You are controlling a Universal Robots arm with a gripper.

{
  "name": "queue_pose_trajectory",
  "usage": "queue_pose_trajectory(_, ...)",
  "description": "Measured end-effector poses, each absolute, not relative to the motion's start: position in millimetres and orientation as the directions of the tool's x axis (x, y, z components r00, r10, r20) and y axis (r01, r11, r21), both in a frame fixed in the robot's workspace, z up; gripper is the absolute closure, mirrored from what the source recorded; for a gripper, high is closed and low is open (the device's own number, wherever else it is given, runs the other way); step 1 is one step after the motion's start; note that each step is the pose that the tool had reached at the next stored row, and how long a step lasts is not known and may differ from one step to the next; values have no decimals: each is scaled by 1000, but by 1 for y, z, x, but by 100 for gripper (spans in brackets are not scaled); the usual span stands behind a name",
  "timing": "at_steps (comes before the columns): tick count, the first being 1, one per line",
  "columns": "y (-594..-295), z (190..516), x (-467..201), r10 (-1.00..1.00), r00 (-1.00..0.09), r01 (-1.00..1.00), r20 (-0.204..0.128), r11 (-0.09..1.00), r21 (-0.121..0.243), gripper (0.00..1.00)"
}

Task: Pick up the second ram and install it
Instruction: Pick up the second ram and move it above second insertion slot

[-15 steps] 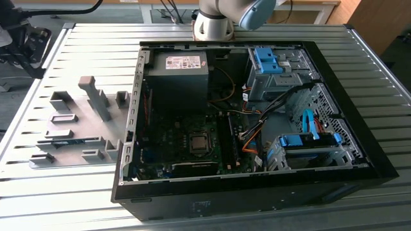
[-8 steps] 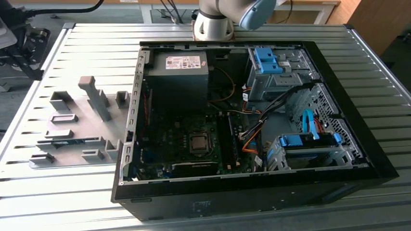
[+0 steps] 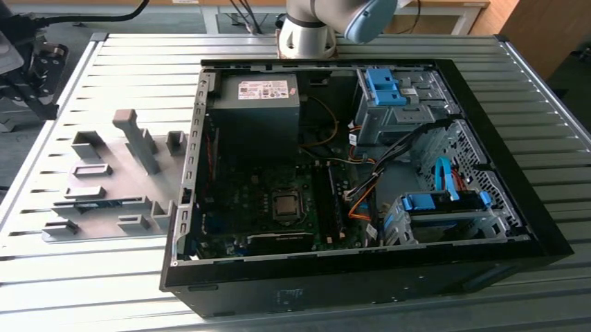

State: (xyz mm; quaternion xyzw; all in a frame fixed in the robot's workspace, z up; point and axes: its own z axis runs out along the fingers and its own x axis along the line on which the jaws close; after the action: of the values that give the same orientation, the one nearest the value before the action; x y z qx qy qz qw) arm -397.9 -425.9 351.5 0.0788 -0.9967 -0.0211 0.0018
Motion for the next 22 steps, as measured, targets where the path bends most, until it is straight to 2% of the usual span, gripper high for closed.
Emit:
queue_pose_trajectory(7, -426, 349, -398, -269, -963, -269, 0, 962, 42, 90)
queue_pose_trajectory(22, -426, 349, -398, -313, -950, -313, 0, 949, 43, 90)
